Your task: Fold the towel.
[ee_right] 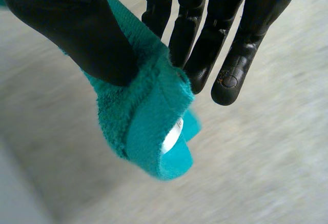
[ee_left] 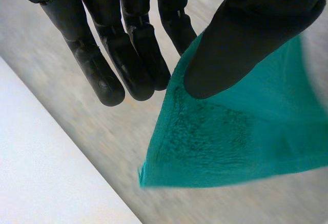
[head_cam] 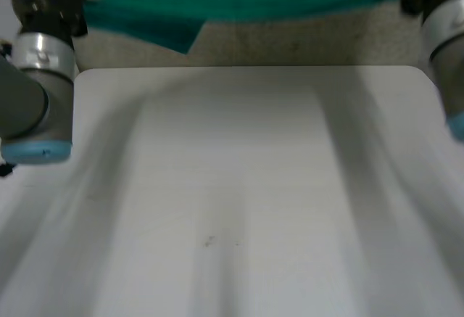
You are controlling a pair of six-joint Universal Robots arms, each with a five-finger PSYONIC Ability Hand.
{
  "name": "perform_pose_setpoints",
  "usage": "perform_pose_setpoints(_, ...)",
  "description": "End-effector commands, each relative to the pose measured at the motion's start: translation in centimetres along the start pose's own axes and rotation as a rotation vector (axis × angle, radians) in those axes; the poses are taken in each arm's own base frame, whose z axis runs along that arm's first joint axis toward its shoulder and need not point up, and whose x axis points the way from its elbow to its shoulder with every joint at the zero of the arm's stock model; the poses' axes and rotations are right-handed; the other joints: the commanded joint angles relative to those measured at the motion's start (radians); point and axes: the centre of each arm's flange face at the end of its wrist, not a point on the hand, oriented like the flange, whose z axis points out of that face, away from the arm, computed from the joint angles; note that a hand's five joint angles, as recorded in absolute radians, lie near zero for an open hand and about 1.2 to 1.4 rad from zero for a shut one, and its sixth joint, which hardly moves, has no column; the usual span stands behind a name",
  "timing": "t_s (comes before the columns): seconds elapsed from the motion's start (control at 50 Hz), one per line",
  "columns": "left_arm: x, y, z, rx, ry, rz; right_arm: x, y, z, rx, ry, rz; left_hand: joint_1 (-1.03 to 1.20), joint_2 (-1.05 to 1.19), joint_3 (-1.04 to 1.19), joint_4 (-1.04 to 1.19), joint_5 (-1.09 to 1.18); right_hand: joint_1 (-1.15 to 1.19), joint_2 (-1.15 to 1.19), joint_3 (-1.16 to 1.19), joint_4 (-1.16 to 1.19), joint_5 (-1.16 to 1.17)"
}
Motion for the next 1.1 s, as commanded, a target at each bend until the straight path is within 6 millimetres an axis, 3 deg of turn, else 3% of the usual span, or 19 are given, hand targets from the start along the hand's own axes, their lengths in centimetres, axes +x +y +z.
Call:
perform_pose_setpoints(0.02,4.8,8.5,-4.9,-0.216,0.165,0.010,-7.2,9.8,-3.0,-0.275,-0.204,0.010,0.262,0.196,0.202,0.202,0.238,0.428,0.218,0.211,0.204,0.227)
perform_pose_setpoints(0.04,5.2,9.1,-5.3,-0.232,0.181,0.010,-7.2,9.8,-3.0,-0.276,-0.205,0.010,0.262,0.196,0.202,0.202,0.238,0.428,0.218,0.211,0.204,0.227)
perform_pose_setpoints(0.08,5.7,9.7,-5.8,-0.249,0.201,0.009,-9.3,12.6,-4.3,-0.367,-0.261,0.022,0.262,0.196,0.202,0.202,0.238,0.428,0.218,0.211,0.204,0.227)
perform_pose_setpoints(0.1,6.8,11.3,-7.2,-0.296,0.246,0.012,-10.5,14.1,-5.3,-0.435,-0.304,0.032,0.262,0.196,0.202,0.202,0.238,0.428,0.218,0.211,0.204,0.227)
perform_pose_setpoints(0.26,7.4,12.8,-10.9,-0.417,0.320,0.031,-11.0,15.5,-8.1,-0.613,-0.412,0.046,0.262,0.196,0.202,0.202,0.238,0.428,0.218,0.211,0.204,0.227)
perform_pose_setpoints(0.32,5.9,11.2,-13.5,-0.501,0.386,0.110,-10.3,14.5,-9.4,-0.666,-0.460,0.049,0.262,0.196,0.202,0.202,0.238,0.428,0.218,0.211,0.204,0.227)
perform_pose_setpoints(0.36,5.4,10.7,-14.7,-0.543,0.424,0.150,-9.2,12.7,-11.5,-0.724,-0.539,0.021,0.262,0.196,0.202,0.202,0.238,0.428,0.218,0.211,0.204,0.227)
perform_pose_setpoints(0.4,4.4,9.3,-17.4,-0.637,0.523,0.241,-8.4,12.0,-13.5,-0.783,-0.632,-0.060,0.262,0.196,0.202,0.202,0.238,0.428,0.218,0.211,0.204,0.227)
perform_pose_setpoints(0.46,3.1,7.5,-20.0,-0.718,0.622,0.318,-8.0,11.8,-14.8,-0.813,-0.695,-0.127,0.262,0.196,0.202,0.202,0.238,0.428,0.218,0.211,0.204,0.227)
perform_pose_setpoints(0.48,2.7,6.5,-21.2,-0.753,0.675,0.334,-7.3,11.7,-16.1,-0.842,-0.753,-0.214,0.262,0.196,0.202,0.202,0.238,0.428,0.218,0.211,0.204,0.227)
perform_pose_setpoints(0.5,2.7,6.5,-21.2,-0.753,0.676,0.334,-6.7,11.6,-17.2,-0.862,-0.804,-0.277,0.262,0.196,0.202,0.202,0.238,0.428,0.218,0.211,0.204,0.227)
perform_pose_setpoints(0.54,2.2,5.0,-22.4,-0.777,0.722,0.338,-6.3,11.5,-17.6,-0.859,-0.824,-0.315,0.262,0.196,0.202,0.202,0.238,0.428,0.218,0.211,0.204,0.227)
perform_pose_setpoints(0.64,2.6,3.8,-22.4,-0.719,0.730,0.340,-5.8,11.2,-16.0,-0.775,-0.719,-0.319,0.262,0.196,0.202,0.202,0.238,0.428,0.218,0.211,0.204,0.227)
perform_pose_setpoints(0.78,3.8,4.4,-19.2,-0.611,0.662,0.343,-5.4,10.9,-13.3,-0.700,-0.597,-0.268,0.262,0.196,0.202,0.202,0.238,0.428,0.218,0.211,0.204,0.227)
perform_pose_setpoints(0.8,5.0,5.7,-16.9,-0.558,0.617,0.336,-5.7,11.2,-12.6,-0.691,-0.573,-0.242,0.262,0.196,0.202,0.202,0.238,0.428,0.218,0.211,0.204,0.227)
perform_pose_setpoints(0.9,6.8,7.7,-13.9,-0.475,0.552,0.333,-6.7,12.9,-10.7,-0.675,-0.518,-0.186,0.262,0.196,0.202,0.202,0.238,0.428,0.218,0.211,0.204,0.227)
perform_pose_setpoints(0.92,7.5,8.4,-12.8,-0.438,0.527,0.332,-7.1,13.9,-9.3,-0.657,-0.472,-0.152,0.262,0.196,0.202,0.202,0.238,0.428,0.218,0.211,0.204,0.227)
perform_pose_setpoints(0.96,7.9,8.8,-12.2,-0.419,0.514,0.333,-7.3,14.2,-8.9,-0.652,-0.460,-0.143,0.262,0.196,0.202,0.202,0.238,0.428,0.218,0.211,0.204,0.227)
perform_pose_setpoints(1.1,11.4,12.9,-9.1,-0.337,0.467,0.336,-9.0,17.2,-6.2,-0.644,-0.407,-0.115,0.262,0.196,0.202,0.202,0.238,0.428,0.218,0.211,0.204,0.227)
